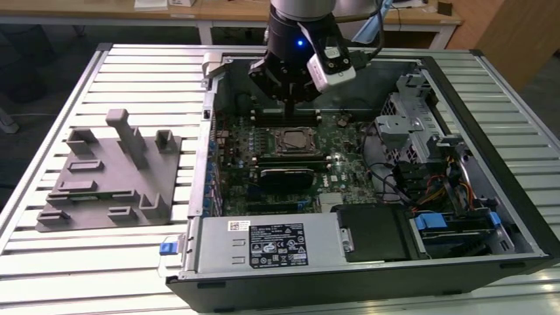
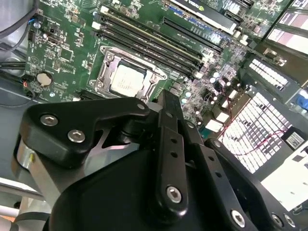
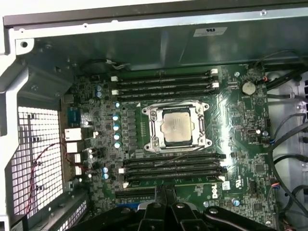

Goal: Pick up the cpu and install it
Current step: 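Install the second cpu locking lever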

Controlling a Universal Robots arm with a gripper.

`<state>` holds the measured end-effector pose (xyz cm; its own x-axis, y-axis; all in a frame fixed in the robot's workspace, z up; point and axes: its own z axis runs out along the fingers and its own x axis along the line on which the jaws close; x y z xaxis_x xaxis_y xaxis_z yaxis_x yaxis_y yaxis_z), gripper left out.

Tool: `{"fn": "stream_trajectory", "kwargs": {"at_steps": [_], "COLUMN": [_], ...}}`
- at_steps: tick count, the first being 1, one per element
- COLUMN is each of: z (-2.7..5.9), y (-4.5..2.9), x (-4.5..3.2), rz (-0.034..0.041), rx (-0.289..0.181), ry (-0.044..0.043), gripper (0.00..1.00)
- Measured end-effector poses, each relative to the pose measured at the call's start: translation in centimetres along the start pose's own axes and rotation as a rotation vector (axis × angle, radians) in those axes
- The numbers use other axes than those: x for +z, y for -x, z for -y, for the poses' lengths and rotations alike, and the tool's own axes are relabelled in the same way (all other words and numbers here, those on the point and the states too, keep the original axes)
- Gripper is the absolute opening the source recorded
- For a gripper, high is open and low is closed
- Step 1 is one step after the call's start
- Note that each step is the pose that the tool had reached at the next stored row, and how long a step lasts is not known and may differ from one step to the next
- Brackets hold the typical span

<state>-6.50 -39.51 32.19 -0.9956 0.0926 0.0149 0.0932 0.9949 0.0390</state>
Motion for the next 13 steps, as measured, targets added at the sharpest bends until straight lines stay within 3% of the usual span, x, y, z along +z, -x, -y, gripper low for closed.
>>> {"fn": "stream_trajectory", "kwargs": {"at_steps": [13], "z": [0.0], "y": [0.65], "x": [1.51], "rz": [-0.0012], "rx": [-0.03], "ry": [-0.0004], "gripper": [0.11]}}
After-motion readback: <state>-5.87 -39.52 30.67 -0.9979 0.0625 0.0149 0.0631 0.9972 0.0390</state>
